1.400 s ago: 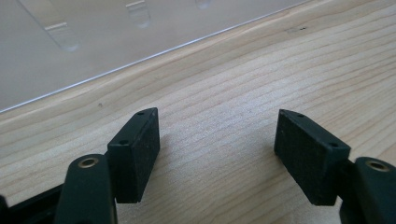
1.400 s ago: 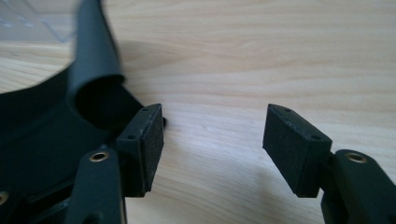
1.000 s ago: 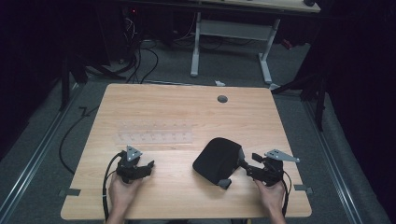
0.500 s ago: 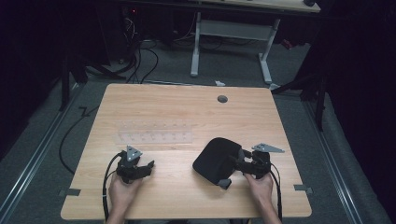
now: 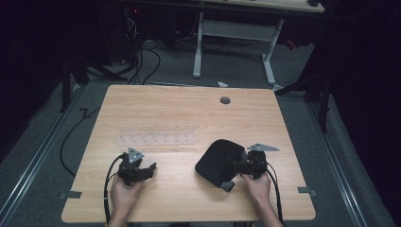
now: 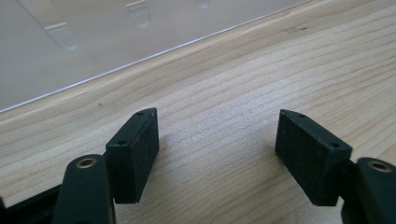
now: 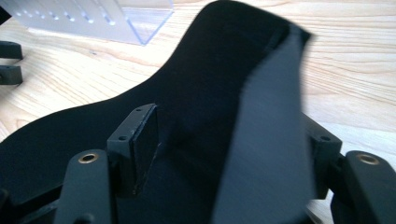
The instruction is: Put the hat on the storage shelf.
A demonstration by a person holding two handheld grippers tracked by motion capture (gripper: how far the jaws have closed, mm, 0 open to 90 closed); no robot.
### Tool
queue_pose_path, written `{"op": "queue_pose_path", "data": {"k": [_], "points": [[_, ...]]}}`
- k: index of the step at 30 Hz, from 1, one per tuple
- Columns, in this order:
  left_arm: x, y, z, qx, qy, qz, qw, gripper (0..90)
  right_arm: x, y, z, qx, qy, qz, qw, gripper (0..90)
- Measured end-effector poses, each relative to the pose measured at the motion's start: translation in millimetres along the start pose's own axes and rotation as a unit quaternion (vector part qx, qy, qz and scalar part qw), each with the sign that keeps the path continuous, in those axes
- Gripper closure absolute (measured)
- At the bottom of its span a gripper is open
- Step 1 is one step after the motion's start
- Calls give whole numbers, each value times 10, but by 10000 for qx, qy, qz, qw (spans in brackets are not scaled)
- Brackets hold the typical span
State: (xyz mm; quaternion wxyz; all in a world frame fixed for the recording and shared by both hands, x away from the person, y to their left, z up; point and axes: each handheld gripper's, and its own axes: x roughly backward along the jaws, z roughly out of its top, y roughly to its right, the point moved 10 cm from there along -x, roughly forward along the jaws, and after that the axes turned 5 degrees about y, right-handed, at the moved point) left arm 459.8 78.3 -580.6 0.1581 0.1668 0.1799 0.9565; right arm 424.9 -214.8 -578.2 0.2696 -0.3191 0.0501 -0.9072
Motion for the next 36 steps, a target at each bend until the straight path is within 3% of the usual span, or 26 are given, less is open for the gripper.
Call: {"op": "queue_pose_path", "data": {"k": [4, 8, 12, 26, 32, 36], "points": [[-2, -1, 3, 9, 7, 6, 10000, 308, -84, -25, -35, 41, -150, 75, 9999, 362], [-1, 1, 2, 14, 3, 3, 10000, 308, -94, -41, -50, -111, -209, 207, 9995, 415], [-1, 1, 2, 14, 4, 3, 10000, 308, -93, -47, -59, -47, -234, 259, 9994, 453], [-4, 13, -12, -26, -32, -31, 10000, 274, -11, -127, -106, 134, -358, 734, 9966, 751], [-10, 25, -22, -37, -70, -66, 9999, 253, 35, -156, -97, 119, -326, 925, 9951, 817], [-14, 27, -22, -34, -62, -47, 10000, 248, 112, -182, -38, 22, -128, 951, 9954, 843]]}}
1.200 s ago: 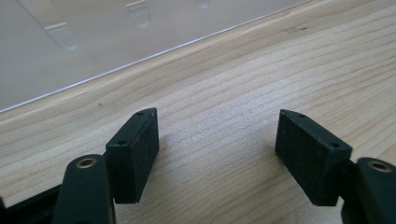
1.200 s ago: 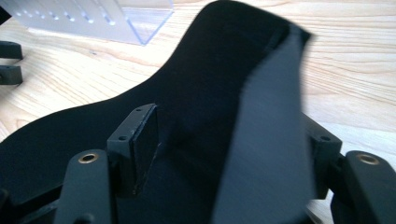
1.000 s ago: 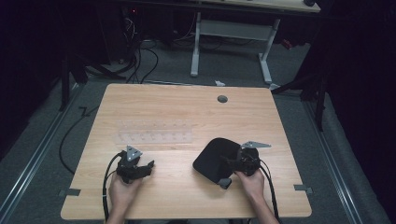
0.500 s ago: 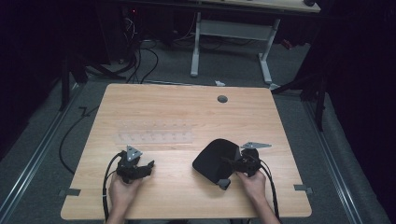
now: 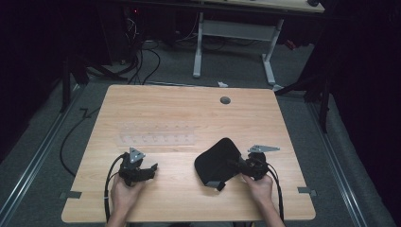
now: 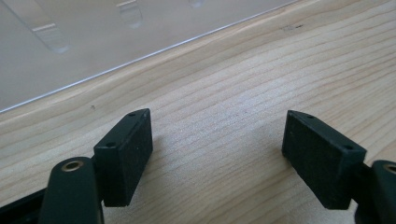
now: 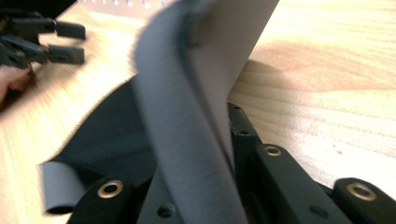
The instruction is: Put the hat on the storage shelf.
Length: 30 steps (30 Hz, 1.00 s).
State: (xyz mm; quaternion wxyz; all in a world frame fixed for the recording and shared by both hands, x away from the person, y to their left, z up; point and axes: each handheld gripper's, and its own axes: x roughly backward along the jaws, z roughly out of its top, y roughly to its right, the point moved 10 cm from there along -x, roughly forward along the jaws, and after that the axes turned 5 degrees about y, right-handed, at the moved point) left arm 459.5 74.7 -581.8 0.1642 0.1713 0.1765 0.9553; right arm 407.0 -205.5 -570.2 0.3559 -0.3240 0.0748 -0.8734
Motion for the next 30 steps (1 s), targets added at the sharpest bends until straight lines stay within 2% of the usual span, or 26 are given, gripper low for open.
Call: {"op": "queue_pose_path", "data": {"k": [5, 10, 13, 16, 23, 27, 30], "points": [[-2, 0, 1, 3, 6, 12, 10000, 248, 26, -18, 40, -102, 108, 19, 9999, 845], [-2, 0, 1, 4, 5, 9, 10000, 248, 92, -59, 81, 5, 135, -42, 9999, 845], [2, 2, -1, 2, -5, -8, 10000, 247, 144, -84, 113, -37, 162, -52, 9998, 846], [7, 1, -1, 9, -15, -25, 10000, 252, 188, -100, 133, 86, 164, -151, 9997, 845], [24, 5, -5, -23, -67, -58, 10000, 276, 294, -163, 160, 106, 196, -270, 9994, 844], [43, 76, -21, -60, -152, -122, 9998, 277, 330, -234, 182, 125, 169, -296, 9993, 845], [110, 213, -2, -82, -132, -366, 9992, 277, 341, -281, 207, 139, 191, -274, 9993, 844]]}}
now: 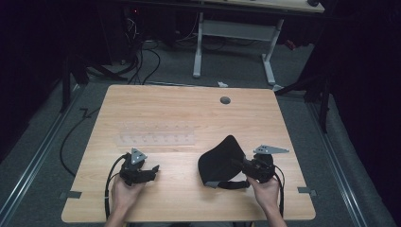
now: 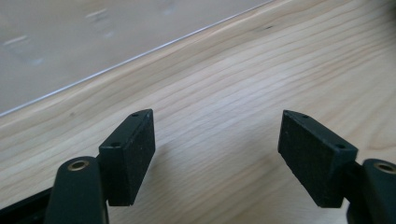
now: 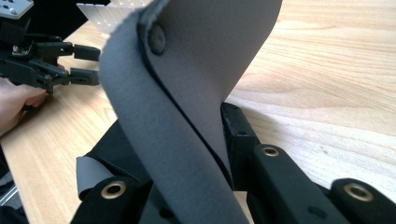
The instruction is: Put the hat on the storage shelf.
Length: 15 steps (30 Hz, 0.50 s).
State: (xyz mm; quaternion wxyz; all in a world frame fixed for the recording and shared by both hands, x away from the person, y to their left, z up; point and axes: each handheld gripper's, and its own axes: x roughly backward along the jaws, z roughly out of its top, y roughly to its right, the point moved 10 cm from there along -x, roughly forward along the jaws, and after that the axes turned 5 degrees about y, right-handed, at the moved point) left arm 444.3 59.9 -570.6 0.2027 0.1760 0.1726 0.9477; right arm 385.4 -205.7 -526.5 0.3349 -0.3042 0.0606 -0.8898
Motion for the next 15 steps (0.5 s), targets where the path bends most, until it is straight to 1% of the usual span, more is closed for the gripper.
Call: {"op": "queue_pose_path", "data": {"k": [2, 5, 6, 8, 10, 12, 15], "points": [[46, 129, 26, -112, 2, -195, 9997, 273, 4, -41, 26, -7, 38, 55, 10000, 844], [109, 320, 83, -124, 39, -504, 9986, 270, 1, -115, 59, -16, 70, 130, 9999, 844], [138, 408, 99, -150, 60, -642, 9978, 271, -1, -129, 68, 9, 78, 144, 9999, 844], [177, 545, 99, -150, 34, -866, 9961, 268, -4, -178, 86, -36, 81, 206, 9997, 844], [207, 660, 71, -192, -45, -1051, 9943, 259, -14, -218, 115, -69, 111, 249, 9996, 844], [232, 751, 48, -236, -74, -1190, 9926, 259, -18, -224, 121, -70, 113, 256, 9996, 844], [278, 917, 2, -319, -129, -1434, 9891, 255, -44, -253, 134, -86, 100, 297, 9995, 844]]}}
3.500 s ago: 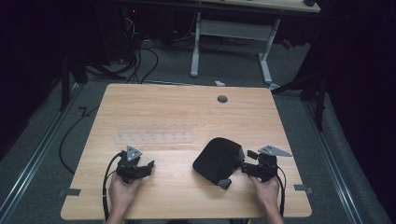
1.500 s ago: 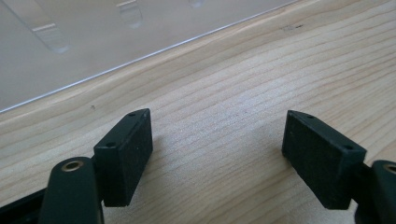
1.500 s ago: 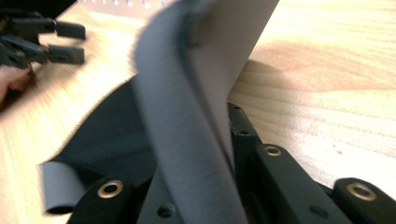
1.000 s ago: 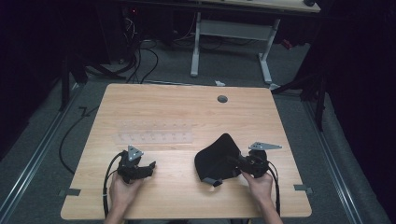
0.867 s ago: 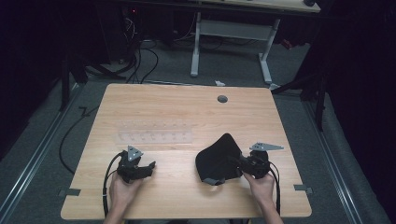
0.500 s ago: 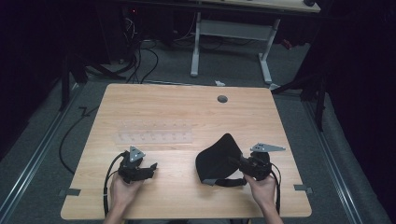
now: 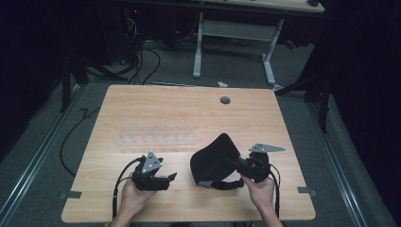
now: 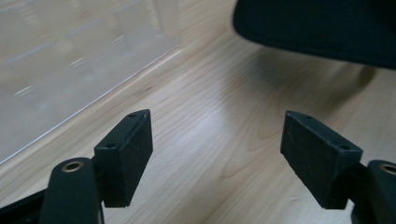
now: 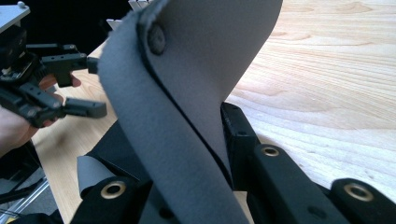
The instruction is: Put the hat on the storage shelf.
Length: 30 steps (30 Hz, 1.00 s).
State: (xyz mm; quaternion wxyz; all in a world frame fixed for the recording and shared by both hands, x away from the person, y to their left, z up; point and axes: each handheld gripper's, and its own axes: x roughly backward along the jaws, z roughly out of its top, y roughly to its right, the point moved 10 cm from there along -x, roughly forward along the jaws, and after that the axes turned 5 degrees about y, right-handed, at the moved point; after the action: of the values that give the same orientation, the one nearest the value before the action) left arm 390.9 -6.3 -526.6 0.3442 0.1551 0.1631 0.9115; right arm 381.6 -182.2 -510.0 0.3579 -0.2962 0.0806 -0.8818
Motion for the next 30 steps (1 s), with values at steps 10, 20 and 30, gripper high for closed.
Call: {"op": "queue_pose_path", "data": {"k": [10, 20, 30], "points": [[-26, 377, -142, -292, -132, -464, 9984, 255, -113, -115, 3, -36, -99, 160, 9998, 843], [-48, 474, -181, -462, -160, -561, 9972, 309, -212, -209, -32, -54, -288, 254, 9992, 841], [-12, 509, -122, -722, 13, -584, 9957, 426, -219, -341, 5, 33, -274, 447, 9986, 838]]}}
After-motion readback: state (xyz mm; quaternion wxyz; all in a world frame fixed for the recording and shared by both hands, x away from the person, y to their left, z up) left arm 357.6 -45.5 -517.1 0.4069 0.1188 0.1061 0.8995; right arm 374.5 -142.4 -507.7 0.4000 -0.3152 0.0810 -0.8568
